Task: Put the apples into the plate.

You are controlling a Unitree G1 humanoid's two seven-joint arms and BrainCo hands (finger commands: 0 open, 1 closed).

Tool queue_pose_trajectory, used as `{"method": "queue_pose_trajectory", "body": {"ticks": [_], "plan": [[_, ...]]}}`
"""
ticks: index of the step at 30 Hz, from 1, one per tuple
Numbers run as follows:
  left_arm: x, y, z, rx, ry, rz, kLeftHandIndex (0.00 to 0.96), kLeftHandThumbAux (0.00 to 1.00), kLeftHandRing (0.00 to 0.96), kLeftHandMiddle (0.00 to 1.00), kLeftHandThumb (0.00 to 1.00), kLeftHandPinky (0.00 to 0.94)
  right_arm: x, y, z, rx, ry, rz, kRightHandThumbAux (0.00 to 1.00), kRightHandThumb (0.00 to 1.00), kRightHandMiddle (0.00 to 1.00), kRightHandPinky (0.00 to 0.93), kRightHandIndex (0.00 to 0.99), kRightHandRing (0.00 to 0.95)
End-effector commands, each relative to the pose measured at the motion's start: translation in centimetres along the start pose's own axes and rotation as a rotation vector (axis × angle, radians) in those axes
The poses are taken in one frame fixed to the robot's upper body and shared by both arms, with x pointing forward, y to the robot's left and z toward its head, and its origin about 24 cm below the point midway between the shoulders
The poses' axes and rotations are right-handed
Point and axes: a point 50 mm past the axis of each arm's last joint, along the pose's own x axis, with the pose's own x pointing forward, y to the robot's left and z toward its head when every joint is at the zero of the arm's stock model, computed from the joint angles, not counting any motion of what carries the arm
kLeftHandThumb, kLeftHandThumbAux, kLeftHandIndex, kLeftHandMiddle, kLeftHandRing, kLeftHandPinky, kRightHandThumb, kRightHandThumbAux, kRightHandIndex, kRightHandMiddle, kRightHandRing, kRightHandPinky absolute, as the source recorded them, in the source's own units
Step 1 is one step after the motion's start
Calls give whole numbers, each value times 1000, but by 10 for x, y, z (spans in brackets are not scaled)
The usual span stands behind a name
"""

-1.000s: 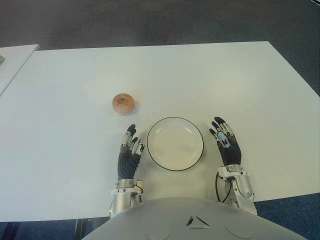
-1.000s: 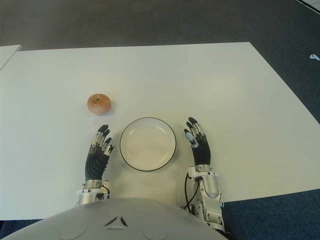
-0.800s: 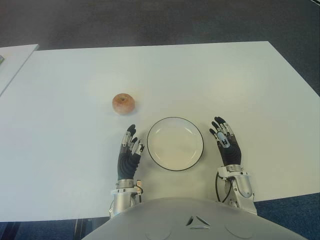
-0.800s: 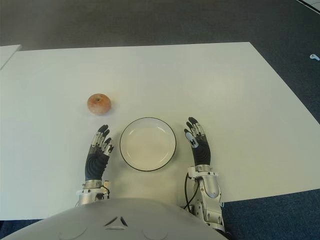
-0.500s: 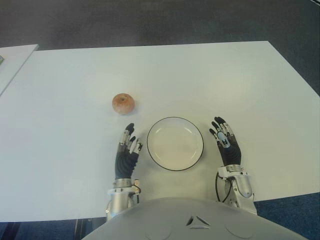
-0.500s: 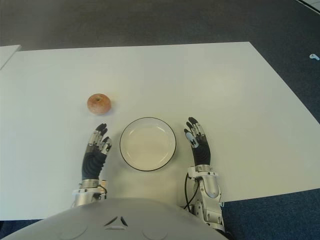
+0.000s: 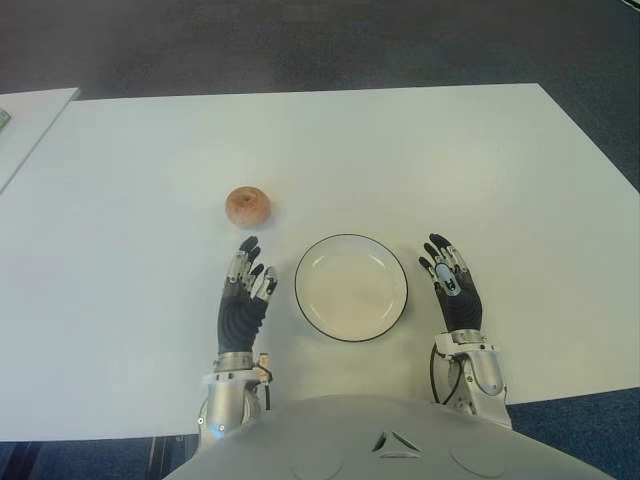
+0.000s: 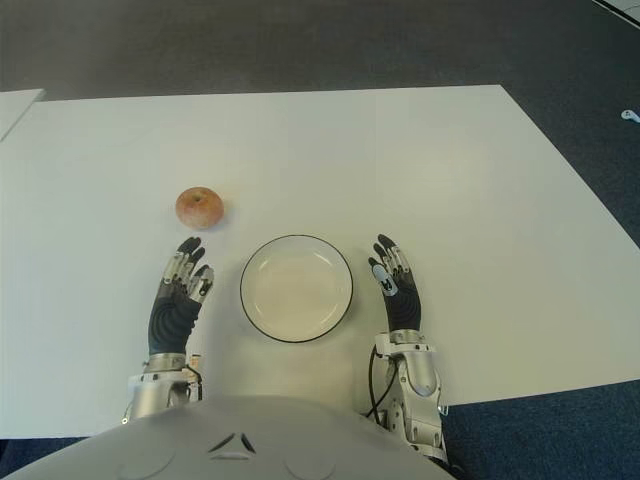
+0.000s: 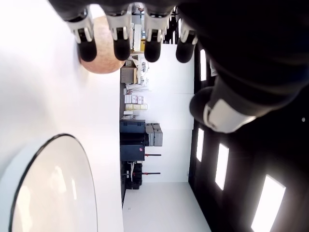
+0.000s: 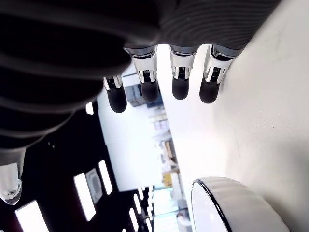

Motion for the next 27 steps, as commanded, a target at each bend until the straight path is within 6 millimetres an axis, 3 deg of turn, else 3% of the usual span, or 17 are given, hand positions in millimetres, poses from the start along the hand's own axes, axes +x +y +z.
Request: {"method": "queue_pose_trajectory", "body": {"ticks": [1,4,8,14,17,27], "plan": [[6,13,6,71,-32,2,85,627,9,43,188,0,-1,1,-7,3,26,-22,477,179,85,0,147,16],[12,16,19,185,-106,14,75,631,3,30,186,0,0,1,-8,2,24,-28,479,183,78,0,148,7],[24,24,48,585,-285,14,70,601,5,29,168,13,0,1,-9,2,19,-29,487,188,70,0,145,1],[30,32,55,920,-360,-33,65,543,25,35,203,43,2,0,-12,5,24,-24,493,189,66,4,137,1],[37,38,64,1095,-404,-36,77,476,22,33,274,54,3,0,-13,8,26,-20,489,191,76,8,138,11],[86,50,77,1468,-428,-124,100,355,14,27,315,71,5,-1,-17,-2,16,-14,498,186,84,0,132,14]]}}
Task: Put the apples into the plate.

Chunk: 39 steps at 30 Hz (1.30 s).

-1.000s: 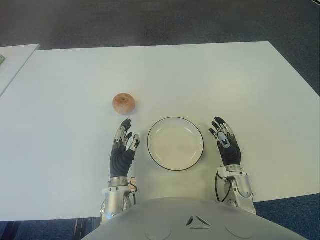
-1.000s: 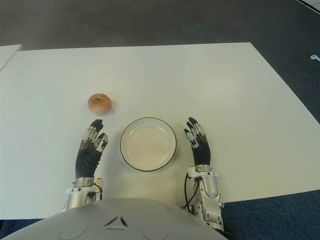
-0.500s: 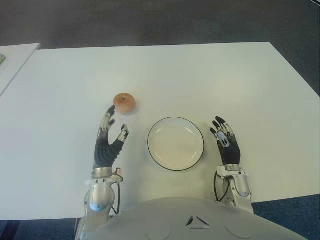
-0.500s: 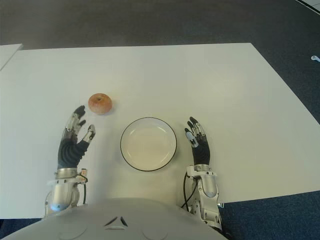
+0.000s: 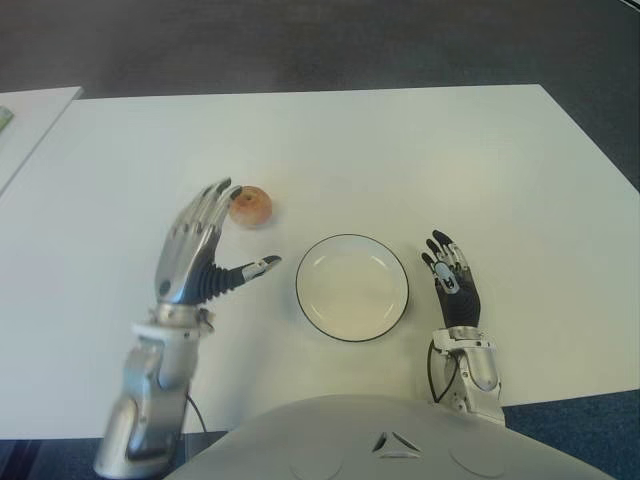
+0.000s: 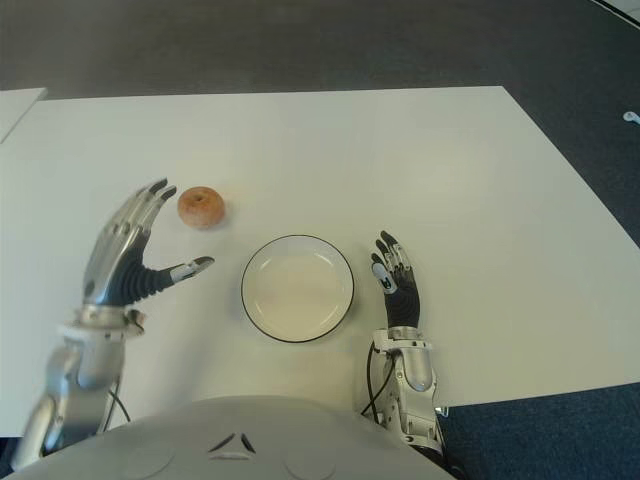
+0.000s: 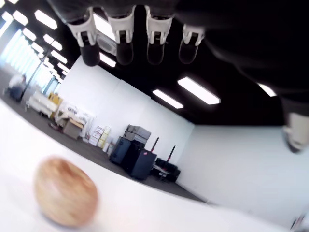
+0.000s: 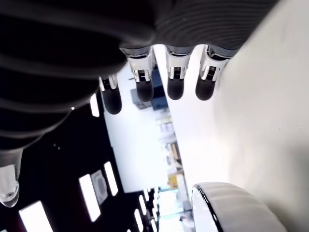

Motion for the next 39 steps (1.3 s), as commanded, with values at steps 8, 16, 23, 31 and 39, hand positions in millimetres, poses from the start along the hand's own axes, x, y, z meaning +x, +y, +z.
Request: {"method": "queue_pose_trajectory", "body": {"ticks": [8,16,23,31,39], "plan": [[40,-11,-15,321,-92,-178,92,325,1,5,333,61,-3,-5,-11,-13,38,-12,518,187,82,0,129,15],[72,-37,-16,432,-192,-311,69,296,0,0,340,36,-3,-7,-12,-4,52,-19,511,204,89,1,161,15],[80,-46,-24,487,-220,-368,44,296,0,0,306,10,-2,-7,-13,-6,51,-27,518,202,98,22,154,29],[89,-51,-27,500,-214,-403,17,307,0,0,292,0,-2,-8,-13,-6,50,-28,526,204,97,15,156,35],[103,-61,-31,508,-208,-459,4,327,0,0,294,0,-1,-7,-15,-5,58,-32,523,194,95,3,155,29]]}}
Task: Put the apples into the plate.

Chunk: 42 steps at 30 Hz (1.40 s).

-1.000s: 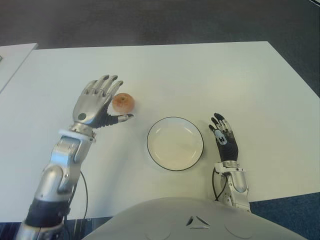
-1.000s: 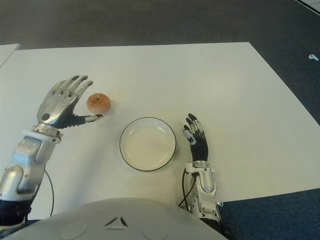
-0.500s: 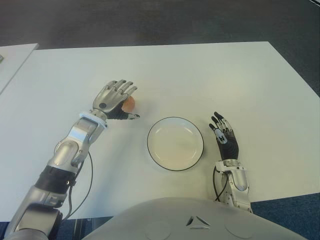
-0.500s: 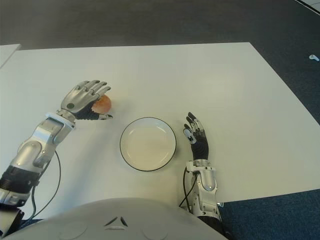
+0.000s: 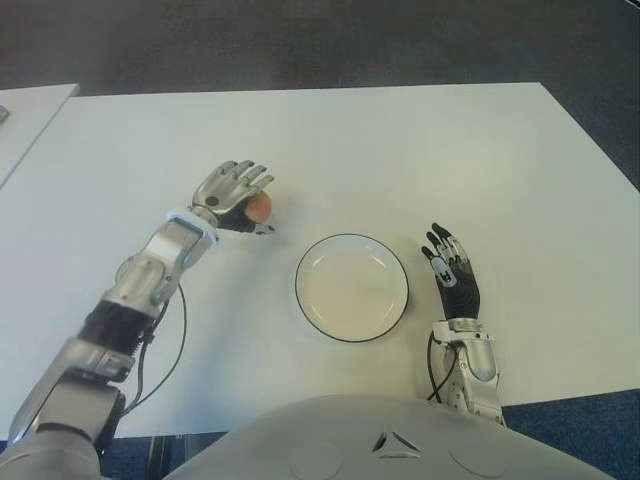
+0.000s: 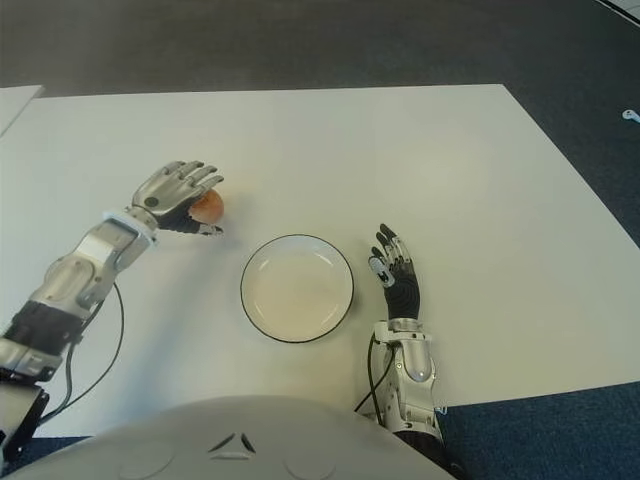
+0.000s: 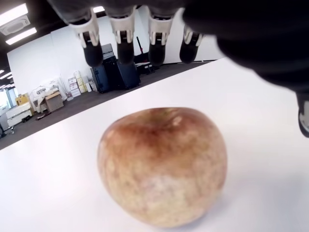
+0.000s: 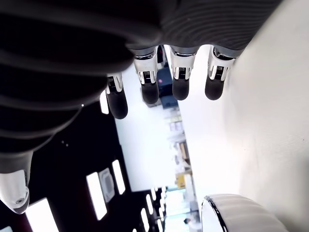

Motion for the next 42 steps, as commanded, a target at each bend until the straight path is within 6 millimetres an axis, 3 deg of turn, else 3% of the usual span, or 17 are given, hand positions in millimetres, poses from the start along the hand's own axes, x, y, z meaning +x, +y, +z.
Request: {"method": "queue_pose_trajectory", "body": {"ticks": [1,19,42], "plan": [[8,-7,0,6,-13,-53,3,329,0,0,295,0,-7,-2,-15,11,82,-26,524,192,94,2,153,29],[22,-19,2,32,-7,-76,0,351,0,0,310,0,-6,-4,-19,7,95,-33,516,205,83,0,194,10],[29,-24,-7,83,28,-70,0,348,0,0,293,0,-6,-8,-24,16,108,-32,544,197,76,35,132,27]]}}
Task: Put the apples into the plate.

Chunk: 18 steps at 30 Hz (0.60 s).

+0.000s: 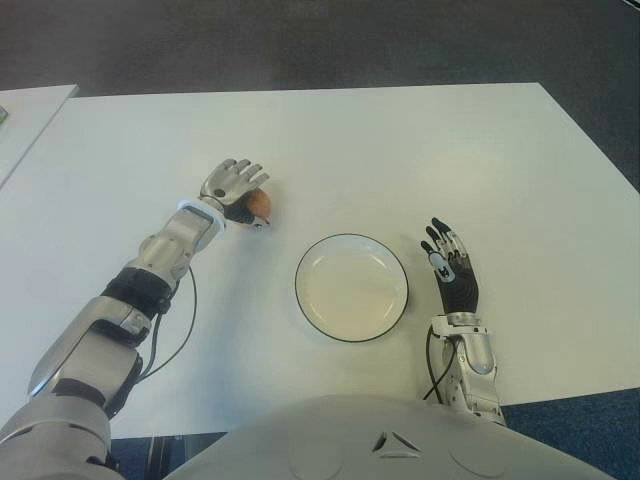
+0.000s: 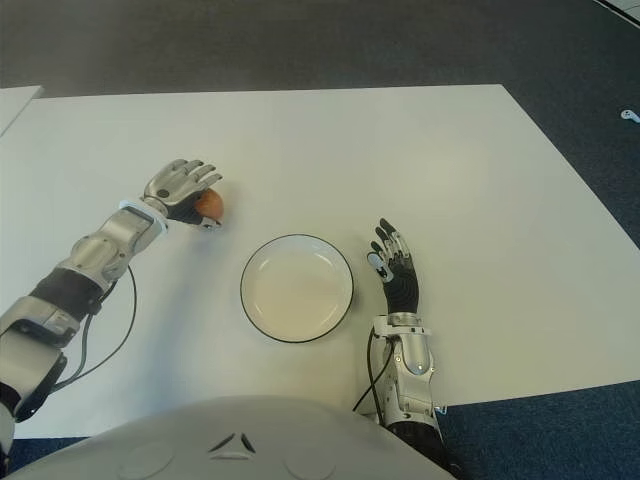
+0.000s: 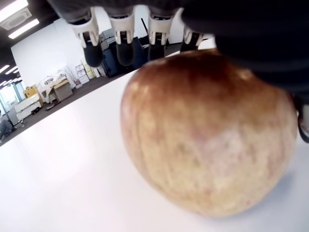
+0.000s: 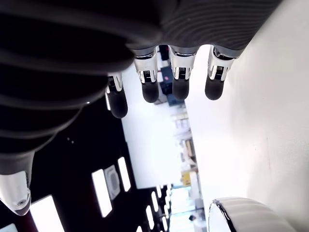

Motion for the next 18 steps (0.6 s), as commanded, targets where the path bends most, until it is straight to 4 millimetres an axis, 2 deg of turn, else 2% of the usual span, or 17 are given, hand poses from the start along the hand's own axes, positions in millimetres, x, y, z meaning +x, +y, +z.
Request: {"method": "queue_pose_trajectory", "body": {"ticks": [1,18], "plan": [[0,-4,1,17,-11,-19,0,347,0,0,295,0,-15,-6,-23,18,133,-30,544,197,77,36,131,29],[0,-17,-10,128,-28,-101,0,348,0,0,349,0,-17,-13,-25,-8,146,-50,563,179,79,40,108,36]]}}
